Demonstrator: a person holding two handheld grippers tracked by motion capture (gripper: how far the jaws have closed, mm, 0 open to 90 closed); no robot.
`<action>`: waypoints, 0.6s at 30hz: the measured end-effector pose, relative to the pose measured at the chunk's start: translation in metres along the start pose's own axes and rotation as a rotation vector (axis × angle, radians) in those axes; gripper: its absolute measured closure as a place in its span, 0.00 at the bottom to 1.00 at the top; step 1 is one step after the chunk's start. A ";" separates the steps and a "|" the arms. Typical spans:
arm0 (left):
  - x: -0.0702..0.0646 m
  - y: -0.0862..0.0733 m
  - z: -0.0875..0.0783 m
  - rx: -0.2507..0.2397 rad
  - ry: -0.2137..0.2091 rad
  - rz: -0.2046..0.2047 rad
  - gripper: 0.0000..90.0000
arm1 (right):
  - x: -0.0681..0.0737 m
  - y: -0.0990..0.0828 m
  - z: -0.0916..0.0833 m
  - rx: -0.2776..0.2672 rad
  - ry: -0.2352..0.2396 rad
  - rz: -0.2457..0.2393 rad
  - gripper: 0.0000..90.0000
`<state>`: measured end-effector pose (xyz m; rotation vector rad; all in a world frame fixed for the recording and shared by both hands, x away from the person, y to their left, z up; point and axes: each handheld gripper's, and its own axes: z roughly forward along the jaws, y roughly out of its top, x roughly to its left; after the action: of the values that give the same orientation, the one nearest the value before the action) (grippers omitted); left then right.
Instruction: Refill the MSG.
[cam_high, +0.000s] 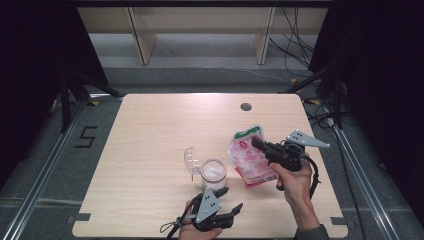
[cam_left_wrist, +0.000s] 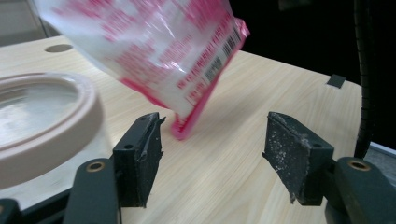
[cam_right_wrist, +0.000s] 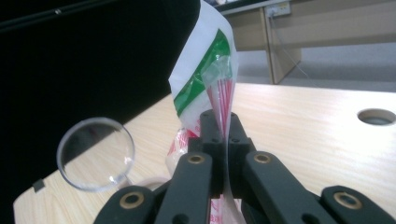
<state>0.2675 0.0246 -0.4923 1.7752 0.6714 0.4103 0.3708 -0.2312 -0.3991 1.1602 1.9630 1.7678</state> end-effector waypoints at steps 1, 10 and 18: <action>0.003 0.000 -0.003 0.005 -0.003 0.025 0.40 | -0.002 -0.002 -0.002 -0.004 -0.002 0.004 1.00; 0.017 -0.001 -0.023 -0.012 0.040 0.018 0.40 | -0.016 -0.015 -0.038 -0.018 -0.043 0.002 1.00; 0.023 -0.002 -0.029 -0.010 0.066 0.010 0.40 | -0.030 -0.029 -0.058 -0.030 -0.085 0.033 1.00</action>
<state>0.2681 0.0618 -0.4868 1.7627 0.7061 0.4793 0.3407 -0.2924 -0.4220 1.2432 1.8740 1.7277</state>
